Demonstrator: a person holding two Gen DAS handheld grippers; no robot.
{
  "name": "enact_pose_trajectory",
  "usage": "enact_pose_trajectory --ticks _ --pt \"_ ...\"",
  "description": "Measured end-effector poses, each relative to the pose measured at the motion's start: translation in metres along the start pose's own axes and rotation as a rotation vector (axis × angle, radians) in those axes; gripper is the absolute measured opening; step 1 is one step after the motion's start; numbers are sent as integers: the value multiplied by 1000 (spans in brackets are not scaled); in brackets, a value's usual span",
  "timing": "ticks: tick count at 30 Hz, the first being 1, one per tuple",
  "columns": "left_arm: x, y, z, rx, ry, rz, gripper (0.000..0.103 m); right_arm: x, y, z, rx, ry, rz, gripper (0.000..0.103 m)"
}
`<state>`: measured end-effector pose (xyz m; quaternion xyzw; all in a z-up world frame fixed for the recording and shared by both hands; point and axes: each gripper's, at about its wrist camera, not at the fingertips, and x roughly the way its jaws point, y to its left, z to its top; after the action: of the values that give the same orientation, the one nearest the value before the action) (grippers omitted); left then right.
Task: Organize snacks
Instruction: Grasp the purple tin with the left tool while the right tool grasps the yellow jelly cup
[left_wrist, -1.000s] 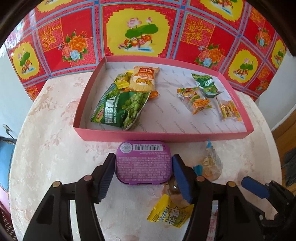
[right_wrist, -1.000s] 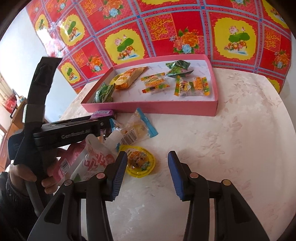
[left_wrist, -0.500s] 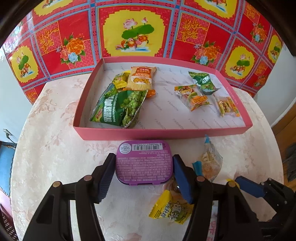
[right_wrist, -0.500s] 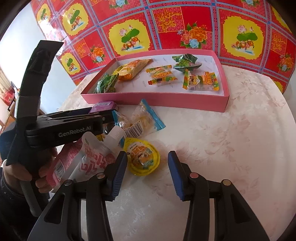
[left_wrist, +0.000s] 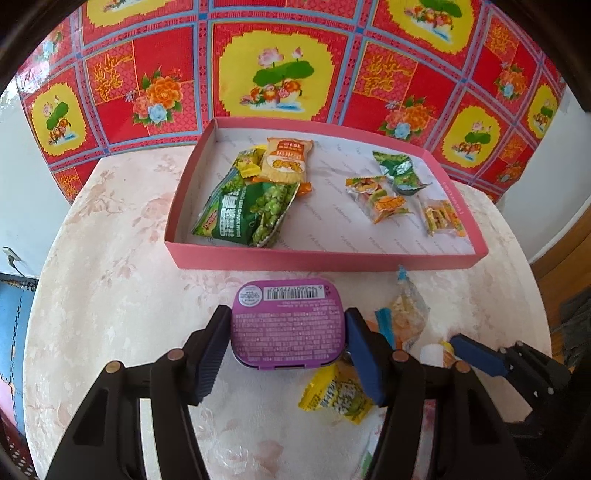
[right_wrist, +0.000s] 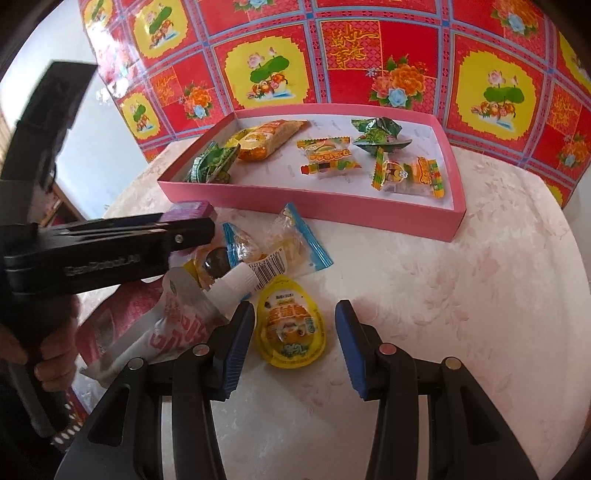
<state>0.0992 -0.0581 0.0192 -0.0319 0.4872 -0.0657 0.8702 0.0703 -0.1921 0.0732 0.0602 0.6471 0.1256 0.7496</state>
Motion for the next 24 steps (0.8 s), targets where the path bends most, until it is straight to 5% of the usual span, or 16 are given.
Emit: enact_pose_trajectory --ticks 7,24 --pt "-13 0 -1 7 -24 -11 65 0 -4 0 33 -6 -18 38" --pt "-45 7 4 -15 -98 -20 65 -25 -16 12 65 -66 -17 37"
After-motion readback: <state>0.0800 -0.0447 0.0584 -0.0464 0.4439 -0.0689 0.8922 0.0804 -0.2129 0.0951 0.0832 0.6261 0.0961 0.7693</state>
